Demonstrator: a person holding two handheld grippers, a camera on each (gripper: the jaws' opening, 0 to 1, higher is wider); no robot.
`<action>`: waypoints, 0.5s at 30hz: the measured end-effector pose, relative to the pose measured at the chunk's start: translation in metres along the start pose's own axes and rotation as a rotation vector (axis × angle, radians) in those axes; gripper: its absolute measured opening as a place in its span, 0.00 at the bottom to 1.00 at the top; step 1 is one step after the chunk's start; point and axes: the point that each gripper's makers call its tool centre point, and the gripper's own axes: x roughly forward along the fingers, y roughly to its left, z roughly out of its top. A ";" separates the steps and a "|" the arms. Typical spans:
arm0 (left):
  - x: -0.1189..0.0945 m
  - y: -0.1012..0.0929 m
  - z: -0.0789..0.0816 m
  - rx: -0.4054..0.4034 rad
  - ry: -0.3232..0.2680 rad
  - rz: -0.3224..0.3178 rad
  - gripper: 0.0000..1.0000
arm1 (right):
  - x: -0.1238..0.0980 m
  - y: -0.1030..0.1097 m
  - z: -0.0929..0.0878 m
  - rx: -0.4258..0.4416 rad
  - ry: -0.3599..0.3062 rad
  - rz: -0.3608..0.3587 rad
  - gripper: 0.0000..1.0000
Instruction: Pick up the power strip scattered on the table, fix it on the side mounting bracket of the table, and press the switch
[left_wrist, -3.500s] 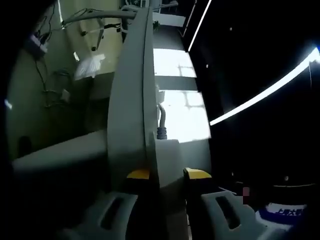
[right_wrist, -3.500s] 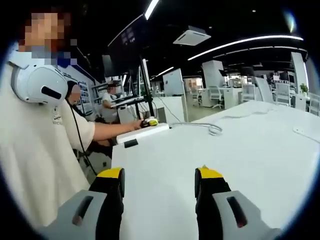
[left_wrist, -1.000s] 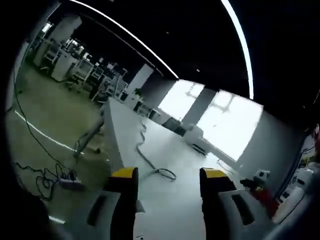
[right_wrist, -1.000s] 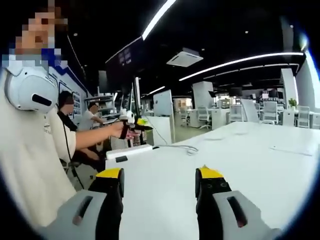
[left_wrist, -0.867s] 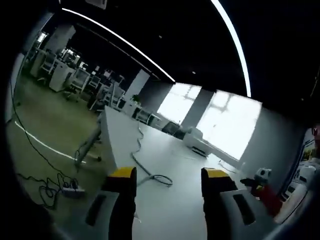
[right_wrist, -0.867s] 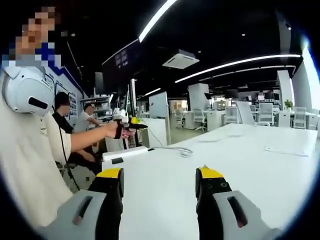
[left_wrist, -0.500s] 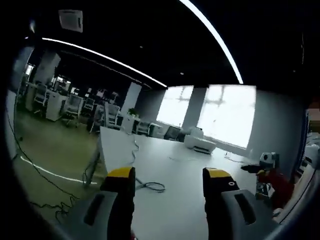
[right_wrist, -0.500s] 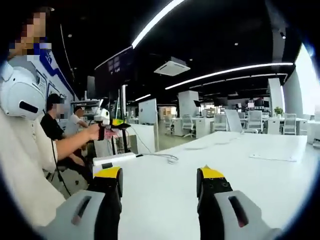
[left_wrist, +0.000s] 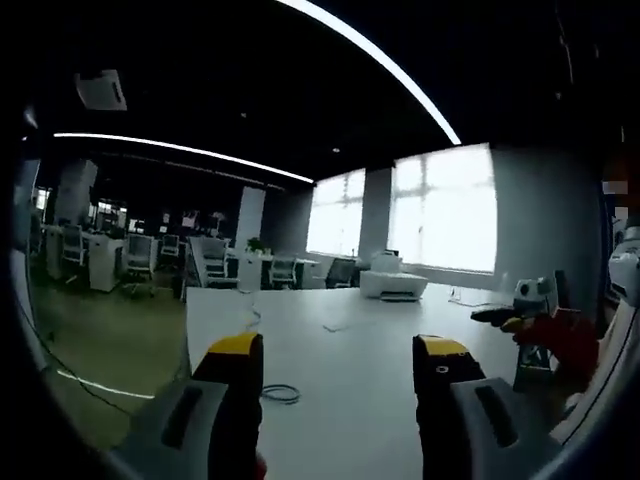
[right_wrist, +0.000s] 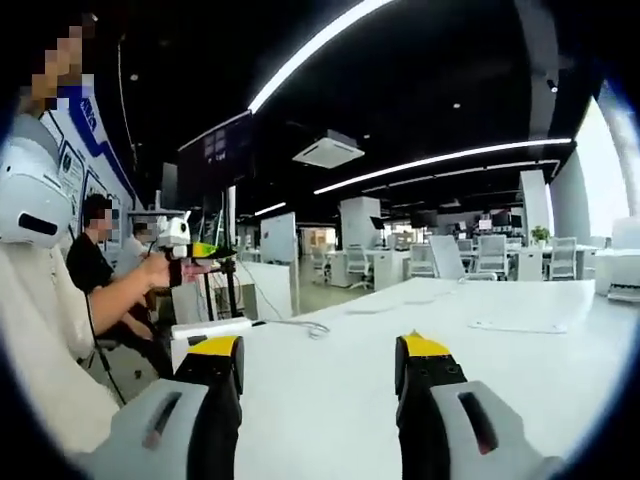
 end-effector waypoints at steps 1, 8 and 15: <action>0.001 -0.004 0.000 0.009 0.003 0.002 0.65 | -0.003 -0.004 0.001 -0.002 -0.003 -0.013 0.57; 0.009 -0.027 -0.002 0.026 -0.001 0.007 0.69 | -0.025 -0.029 0.007 -0.014 -0.024 -0.096 0.57; 0.018 -0.038 -0.011 0.040 0.021 0.017 0.68 | -0.039 -0.043 0.014 -0.017 -0.035 -0.140 0.57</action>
